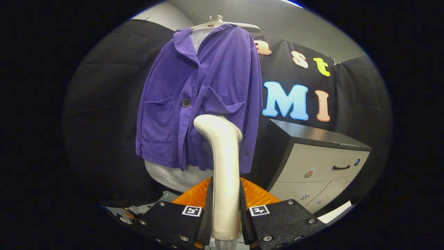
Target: Iron the clothes twice with a garment steamer, once on the left side and once on the right side.
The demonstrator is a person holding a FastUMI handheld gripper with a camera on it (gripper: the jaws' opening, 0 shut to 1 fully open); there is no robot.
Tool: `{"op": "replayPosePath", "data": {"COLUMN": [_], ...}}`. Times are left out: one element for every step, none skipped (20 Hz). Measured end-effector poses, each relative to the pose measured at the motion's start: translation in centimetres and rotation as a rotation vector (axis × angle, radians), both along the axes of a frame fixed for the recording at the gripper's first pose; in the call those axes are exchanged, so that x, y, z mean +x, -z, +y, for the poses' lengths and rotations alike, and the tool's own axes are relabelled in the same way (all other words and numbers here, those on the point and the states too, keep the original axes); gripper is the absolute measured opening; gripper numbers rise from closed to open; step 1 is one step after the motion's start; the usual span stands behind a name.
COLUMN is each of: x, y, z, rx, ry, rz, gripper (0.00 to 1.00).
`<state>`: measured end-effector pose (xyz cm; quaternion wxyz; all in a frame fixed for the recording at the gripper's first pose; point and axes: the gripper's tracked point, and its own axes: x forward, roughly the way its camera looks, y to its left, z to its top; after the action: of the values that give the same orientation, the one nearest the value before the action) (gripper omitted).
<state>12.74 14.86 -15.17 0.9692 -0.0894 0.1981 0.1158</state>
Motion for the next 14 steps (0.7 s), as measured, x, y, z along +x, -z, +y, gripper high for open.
{"op": "replayPosePath", "data": {"x": [-0.4,-0.6,-0.8,-0.7,-0.8,-1.1,-1.4,-2.0,-2.4,-2.5,-2.7,-2.9,-3.1,-3.3], "y": [0.7,1.4,1.7,2.1,2.6,3.2,3.4,3.6,3.6,3.4,2.9,2.2,1.2,0.3], "z": [-0.1,-0.2,-0.2,-0.2,-0.1,-0.2,-0.3,-0.4,-0.4,-0.3,-0.3,-0.2,0.1,0.4], "rx": [0.000,-0.001,-0.008,-0.015,-0.019,-0.022,-0.025,-0.023,-0.018,-0.010,-0.001,0.012,0.023,0.035], "ry": [0.001,0.002,0.001,-0.001,-0.005,-0.006,-0.008,-0.010,-0.012,-0.011,-0.011,-0.014,-0.018,-0.025], "rz": [0.023,0.036,0.043,0.051,0.064,0.073,0.079,0.084,0.088,0.082,0.072,0.054,0.038,0.019], "gripper": [0.35,0.35,0.35,0.35,0.35,0.35,0.36,0.35,0.35,0.35,0.36,0.35,0.35,0.35]}}
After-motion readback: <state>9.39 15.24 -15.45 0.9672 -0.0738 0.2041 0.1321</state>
